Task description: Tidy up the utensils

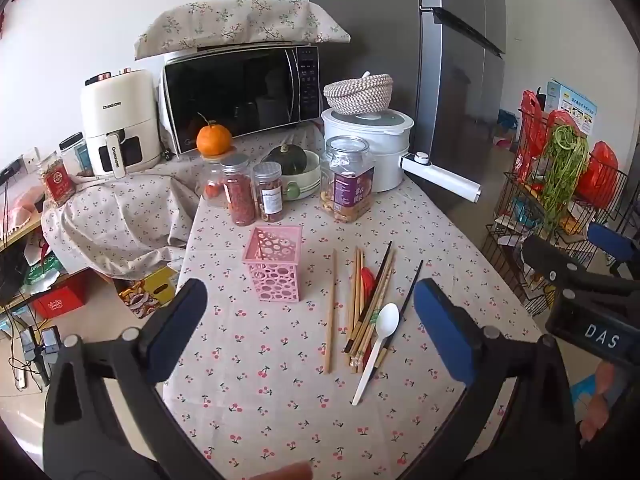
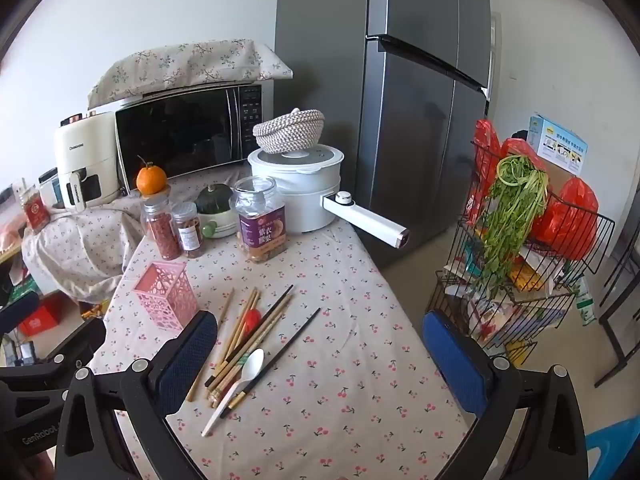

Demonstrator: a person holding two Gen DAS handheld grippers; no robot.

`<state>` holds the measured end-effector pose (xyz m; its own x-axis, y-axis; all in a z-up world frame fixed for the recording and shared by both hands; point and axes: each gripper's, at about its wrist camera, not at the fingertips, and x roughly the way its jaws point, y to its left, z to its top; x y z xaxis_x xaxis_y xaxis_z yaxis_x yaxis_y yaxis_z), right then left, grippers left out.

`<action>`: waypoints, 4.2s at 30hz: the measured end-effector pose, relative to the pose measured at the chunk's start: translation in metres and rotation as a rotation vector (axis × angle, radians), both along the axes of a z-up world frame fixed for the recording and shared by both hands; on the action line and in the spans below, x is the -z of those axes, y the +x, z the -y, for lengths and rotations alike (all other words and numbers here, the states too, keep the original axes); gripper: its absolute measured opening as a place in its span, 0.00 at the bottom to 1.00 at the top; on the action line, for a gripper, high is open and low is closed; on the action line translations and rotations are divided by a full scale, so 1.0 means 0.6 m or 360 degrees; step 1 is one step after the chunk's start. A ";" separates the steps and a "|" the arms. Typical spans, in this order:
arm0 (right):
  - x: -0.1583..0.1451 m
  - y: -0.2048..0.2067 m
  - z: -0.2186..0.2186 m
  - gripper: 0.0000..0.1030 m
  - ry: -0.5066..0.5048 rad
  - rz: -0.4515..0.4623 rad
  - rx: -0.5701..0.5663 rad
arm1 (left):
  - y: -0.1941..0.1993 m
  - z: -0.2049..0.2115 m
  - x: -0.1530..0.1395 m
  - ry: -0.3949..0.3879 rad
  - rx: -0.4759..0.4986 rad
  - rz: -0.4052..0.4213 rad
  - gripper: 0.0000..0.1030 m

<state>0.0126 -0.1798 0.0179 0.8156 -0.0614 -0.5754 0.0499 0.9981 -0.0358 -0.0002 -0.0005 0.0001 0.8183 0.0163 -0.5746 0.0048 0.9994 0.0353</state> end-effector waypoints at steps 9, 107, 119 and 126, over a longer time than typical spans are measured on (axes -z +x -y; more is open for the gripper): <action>0.002 -0.002 0.002 1.00 -0.0019 0.0002 -0.0012 | 0.007 0.013 -0.003 -0.0022 -0.0017 -0.0034 1.00; 0.028 0.049 0.037 1.00 0.0106 -0.0177 0.0029 | 0.047 -0.034 0.037 -0.0051 -0.0079 -0.0094 1.00; 0.090 0.141 0.115 1.00 0.0395 -0.0503 0.0021 | 0.129 0.010 0.070 -0.0191 0.0211 -0.0429 0.91; 0.125 0.185 0.143 0.96 0.0465 -0.0607 0.0052 | 0.253 0.076 0.116 -0.0113 0.0285 -0.0735 0.46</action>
